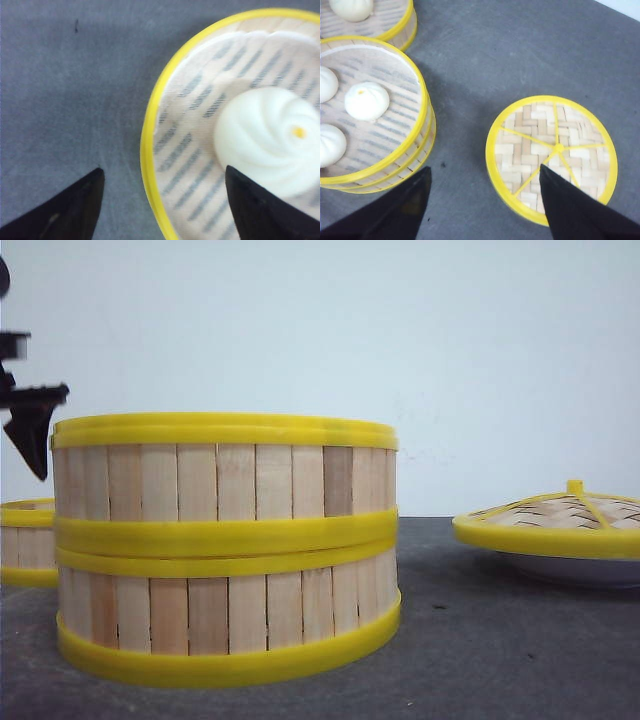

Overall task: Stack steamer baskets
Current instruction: 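Grasp the rim of the remaining bun basket with the left gripper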

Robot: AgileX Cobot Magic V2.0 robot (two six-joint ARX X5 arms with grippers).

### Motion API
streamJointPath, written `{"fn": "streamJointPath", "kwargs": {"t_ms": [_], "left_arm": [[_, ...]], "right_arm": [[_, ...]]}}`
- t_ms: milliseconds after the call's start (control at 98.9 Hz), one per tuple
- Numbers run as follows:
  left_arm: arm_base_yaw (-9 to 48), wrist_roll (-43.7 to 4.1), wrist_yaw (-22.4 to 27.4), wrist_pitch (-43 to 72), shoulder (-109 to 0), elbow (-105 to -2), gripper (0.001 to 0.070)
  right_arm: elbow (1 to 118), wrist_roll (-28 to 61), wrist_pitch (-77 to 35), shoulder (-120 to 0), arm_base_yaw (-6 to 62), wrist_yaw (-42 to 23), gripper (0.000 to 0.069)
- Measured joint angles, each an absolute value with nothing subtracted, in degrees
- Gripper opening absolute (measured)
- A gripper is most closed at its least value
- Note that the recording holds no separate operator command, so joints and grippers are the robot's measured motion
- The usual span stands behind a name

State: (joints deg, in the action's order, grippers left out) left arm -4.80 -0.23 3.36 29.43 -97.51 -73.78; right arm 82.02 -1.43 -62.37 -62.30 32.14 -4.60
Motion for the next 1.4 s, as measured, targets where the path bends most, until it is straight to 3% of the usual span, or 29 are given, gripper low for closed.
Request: {"fn": "streamJointPath", "kwargs": {"t_ms": [576,647,748,829,1071,1405], "left_arm": [[-5.15,-0.21,3.33,28.38,-104.71,-74.06,0.0465],[-5.13,-0.19,3.36,28.03,-104.71,-74.08,0.0399],[-5.15,-0.19,3.36,27.94,-104.71,-74.08,0.0195],[-5.15,-0.19,3.33,27.79,-104.71,-74.08,0.0106],[-5.26,-0.64,3.20,27.29,-104.71,-74.08,0.0027],[-6.07,-0.60,3.36,30.17,-104.73,-76.23,0.0022]], "right_arm": [[82.02,-3.03,-63.31,-62.35,32.14,-4.67,0.0422],[82.02,-3.05,-63.33,-62.35,32.14,-4.67,0.0422],[82.02,-3.05,-63.37,-62.35,32.14,-4.67,0.0422],[82.02,-3.05,-63.46,-62.35,32.14,-4.67,0.0422],[82.02,-3.29,-63.64,-62.35,32.14,-4.67,0.0422],[82.02,-3.81,-63.81,-62.35,32.14,-4.64,0.0422]]}}
